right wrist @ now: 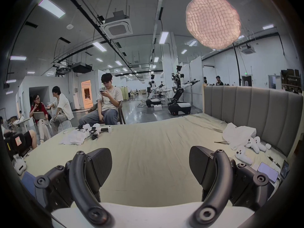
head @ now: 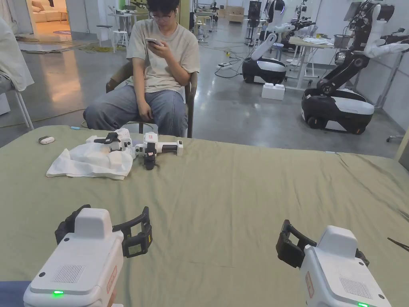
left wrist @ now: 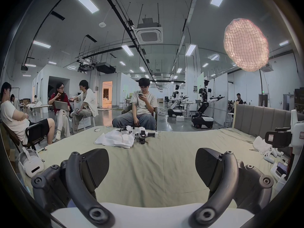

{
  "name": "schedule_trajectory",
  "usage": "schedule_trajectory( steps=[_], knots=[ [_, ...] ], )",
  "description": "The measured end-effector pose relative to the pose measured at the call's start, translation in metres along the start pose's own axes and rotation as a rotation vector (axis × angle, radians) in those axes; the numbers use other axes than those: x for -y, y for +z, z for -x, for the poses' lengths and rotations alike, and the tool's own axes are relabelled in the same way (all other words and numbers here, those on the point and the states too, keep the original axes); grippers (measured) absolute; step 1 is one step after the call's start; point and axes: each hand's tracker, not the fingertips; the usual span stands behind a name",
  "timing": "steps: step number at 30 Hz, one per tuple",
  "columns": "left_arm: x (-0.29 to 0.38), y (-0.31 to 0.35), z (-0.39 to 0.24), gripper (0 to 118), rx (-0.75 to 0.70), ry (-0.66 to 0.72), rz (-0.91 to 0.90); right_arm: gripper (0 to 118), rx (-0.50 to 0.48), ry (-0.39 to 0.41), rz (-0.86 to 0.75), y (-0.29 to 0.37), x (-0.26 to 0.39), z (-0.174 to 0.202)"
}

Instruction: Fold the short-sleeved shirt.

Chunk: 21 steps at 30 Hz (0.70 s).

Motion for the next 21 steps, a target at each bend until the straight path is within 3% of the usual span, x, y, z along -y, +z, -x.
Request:
schedule_trajectory(
  steps=[5, 10, 21],
  knots=[
    [0.001, -0.002, 0.001, 108, -0.013, 0.017, 0.017, 98, 0.051, -0.076, 0.075, -0.003, -0.006, -0.002],
    [0.002, -0.005, 0.001, 108, -0.014, 0.02, 0.034, 98, 0.031, -0.115, 0.12, -0.005, -0.01, -0.006],
    [0.002, -0.008, 0.0, 108, -0.006, 0.005, 0.066, 98, 0.065, -0.046, 0.17, -0.004, -0.014, 0.008]
  ],
)
